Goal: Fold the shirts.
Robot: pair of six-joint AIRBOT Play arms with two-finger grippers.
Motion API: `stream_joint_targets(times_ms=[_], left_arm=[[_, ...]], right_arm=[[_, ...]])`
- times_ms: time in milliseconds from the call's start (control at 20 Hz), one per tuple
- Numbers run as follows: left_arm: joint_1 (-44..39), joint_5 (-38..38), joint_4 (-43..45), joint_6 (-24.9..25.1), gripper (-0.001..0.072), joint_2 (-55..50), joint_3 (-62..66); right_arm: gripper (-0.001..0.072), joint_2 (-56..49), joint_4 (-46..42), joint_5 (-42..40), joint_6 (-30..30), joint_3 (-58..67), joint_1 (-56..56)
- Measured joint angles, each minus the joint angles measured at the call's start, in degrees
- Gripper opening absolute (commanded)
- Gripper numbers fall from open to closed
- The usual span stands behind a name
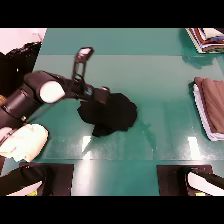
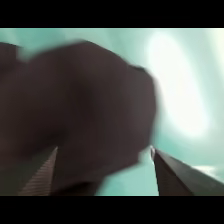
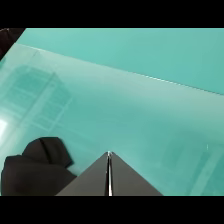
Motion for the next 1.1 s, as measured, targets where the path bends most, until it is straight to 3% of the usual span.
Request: stream_joint_targets(times_ms=[200, 400, 600, 950, 1000, 1100], left_arm=[[13.1, -2.8, -0.1, 5.3, 0.0709, -3.0, 0.1], [21.0, -5.6, -6.4, 13.1, 0.0708, -11.4, 0.1], [23.4, -4.0, -12.3, 17.9, 0.0709, -20.0, 0.1], [24.3, 5.4, -18.2, 21.0, 0.0707, -26.1, 0.2], [24.4, 6.0, -19.8, 21.9, 0.058, -26.8, 0.2], [24.4, 6.8, -23.0, 24.5, 0.0131, -27.8, 0.3]], right_arm=[[0.002, -0.3, 0.0, 0.9, 0.0, 0.0, 0.0], [0.0019, -1.1, 0.0, 2.3, 0.0, 0.0, 0.0], [0.002, -3.0, 0.0, 5.9, 0.0, 0.0, 0.1], [0.0019, -6.1, 0.1, 10.3, 0.1, 0.0, 0.1], [0.0019, -6.3, 0.1, 10.5, 0.2, 0.0, 0.2], [0.0019, -6.6, 0.1, 10.6, 0.4, 0.0, 0.2]])
